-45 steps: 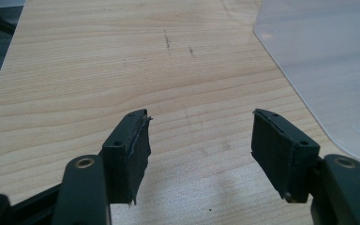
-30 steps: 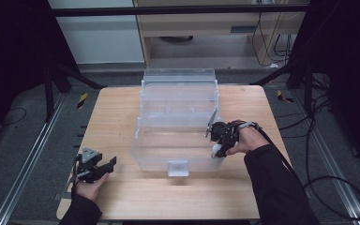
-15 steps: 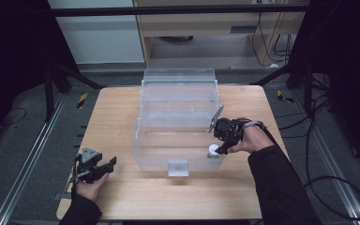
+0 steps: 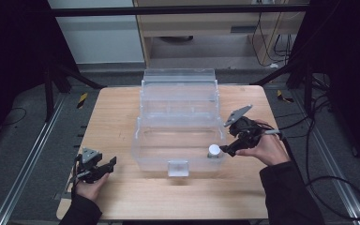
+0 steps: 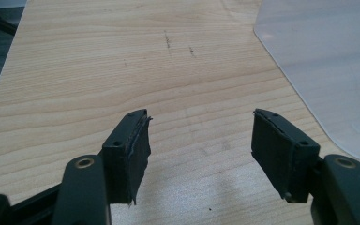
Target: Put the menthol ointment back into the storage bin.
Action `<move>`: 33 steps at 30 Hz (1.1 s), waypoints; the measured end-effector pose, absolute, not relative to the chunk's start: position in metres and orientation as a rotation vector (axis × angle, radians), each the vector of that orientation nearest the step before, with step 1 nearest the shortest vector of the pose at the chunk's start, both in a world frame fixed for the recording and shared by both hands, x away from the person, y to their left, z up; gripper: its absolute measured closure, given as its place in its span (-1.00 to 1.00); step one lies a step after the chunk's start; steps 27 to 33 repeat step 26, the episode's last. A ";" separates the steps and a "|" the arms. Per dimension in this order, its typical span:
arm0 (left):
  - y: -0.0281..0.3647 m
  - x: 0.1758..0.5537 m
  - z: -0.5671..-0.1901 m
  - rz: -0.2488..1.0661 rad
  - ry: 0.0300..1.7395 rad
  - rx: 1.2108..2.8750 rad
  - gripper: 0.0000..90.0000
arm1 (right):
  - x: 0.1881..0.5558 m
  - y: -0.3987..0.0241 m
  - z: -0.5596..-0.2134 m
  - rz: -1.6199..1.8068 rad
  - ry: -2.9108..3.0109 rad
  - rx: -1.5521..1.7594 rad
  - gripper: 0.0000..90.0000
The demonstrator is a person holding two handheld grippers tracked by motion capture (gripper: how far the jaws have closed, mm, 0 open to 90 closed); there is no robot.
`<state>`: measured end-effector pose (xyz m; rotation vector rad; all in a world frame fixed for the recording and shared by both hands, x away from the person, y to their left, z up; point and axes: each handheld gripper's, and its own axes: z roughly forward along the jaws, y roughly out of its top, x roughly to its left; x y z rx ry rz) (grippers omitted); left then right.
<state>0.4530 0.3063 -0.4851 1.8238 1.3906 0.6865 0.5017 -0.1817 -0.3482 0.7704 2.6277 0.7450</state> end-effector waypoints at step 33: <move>0.306 0.453 -0.485 0.695 1.384 1.831 -0.23 | 0.457 -0.280 -0.446 1.142 2.086 1.287 -0.81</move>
